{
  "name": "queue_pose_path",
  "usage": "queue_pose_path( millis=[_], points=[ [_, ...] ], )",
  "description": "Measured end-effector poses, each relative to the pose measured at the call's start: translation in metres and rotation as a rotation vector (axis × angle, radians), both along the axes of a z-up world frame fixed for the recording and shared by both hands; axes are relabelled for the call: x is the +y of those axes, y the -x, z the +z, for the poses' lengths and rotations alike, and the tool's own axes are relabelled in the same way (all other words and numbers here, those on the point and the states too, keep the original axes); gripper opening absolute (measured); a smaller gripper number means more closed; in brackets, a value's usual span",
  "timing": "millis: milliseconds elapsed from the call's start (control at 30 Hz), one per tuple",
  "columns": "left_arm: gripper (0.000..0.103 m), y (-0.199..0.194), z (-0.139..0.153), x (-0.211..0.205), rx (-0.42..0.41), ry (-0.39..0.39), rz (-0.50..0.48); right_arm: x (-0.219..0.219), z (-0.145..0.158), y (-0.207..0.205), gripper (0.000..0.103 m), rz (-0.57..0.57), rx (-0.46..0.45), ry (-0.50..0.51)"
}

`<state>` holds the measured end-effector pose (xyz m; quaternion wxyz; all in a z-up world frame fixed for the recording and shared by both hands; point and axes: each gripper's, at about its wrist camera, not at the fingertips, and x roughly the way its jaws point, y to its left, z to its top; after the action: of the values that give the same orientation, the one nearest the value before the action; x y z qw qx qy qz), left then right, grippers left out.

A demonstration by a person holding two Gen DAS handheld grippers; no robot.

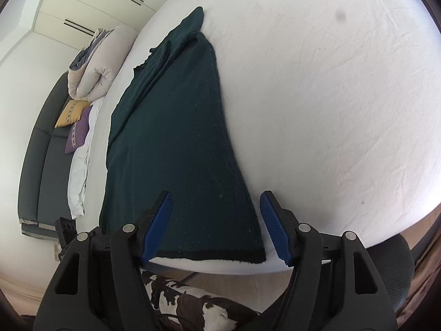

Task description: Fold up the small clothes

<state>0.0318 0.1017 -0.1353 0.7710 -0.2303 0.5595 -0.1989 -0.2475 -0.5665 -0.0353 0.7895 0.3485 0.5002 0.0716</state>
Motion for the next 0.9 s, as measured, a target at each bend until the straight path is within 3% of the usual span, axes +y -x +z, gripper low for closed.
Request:
queue_pose_path(
  millis=[100, 333, 500, 667, 900],
  points=[
    [0.073, -0.003, -0.003, 0.006, 0.033, 0.05, 0.017, 0.001, 0.0, 0.004, 0.065, 0.01, 0.01, -0.018],
    [0.064, -0.005, -0.007, 0.005, 0.079, 0.086, -0.007, -0.011, -0.009, 0.015, 0.064, -0.018, 0.012, -0.126],
    [0.033, -0.004, -0.014, 0.014, 0.112, 0.1, 0.025, -0.014, -0.009, 0.018, 0.062, -0.016, 0.018, -0.15],
    [0.014, -0.001, -0.014, 0.016, 0.119, 0.081, 0.013, -0.018, -0.011, 0.02, 0.053, -0.024, 0.031, -0.158],
    [0.01, 0.001, -0.005, 0.01, 0.097, 0.035, -0.013, -0.022, -0.019, 0.019, 0.035, -0.012, 0.055, -0.174]
  ],
)
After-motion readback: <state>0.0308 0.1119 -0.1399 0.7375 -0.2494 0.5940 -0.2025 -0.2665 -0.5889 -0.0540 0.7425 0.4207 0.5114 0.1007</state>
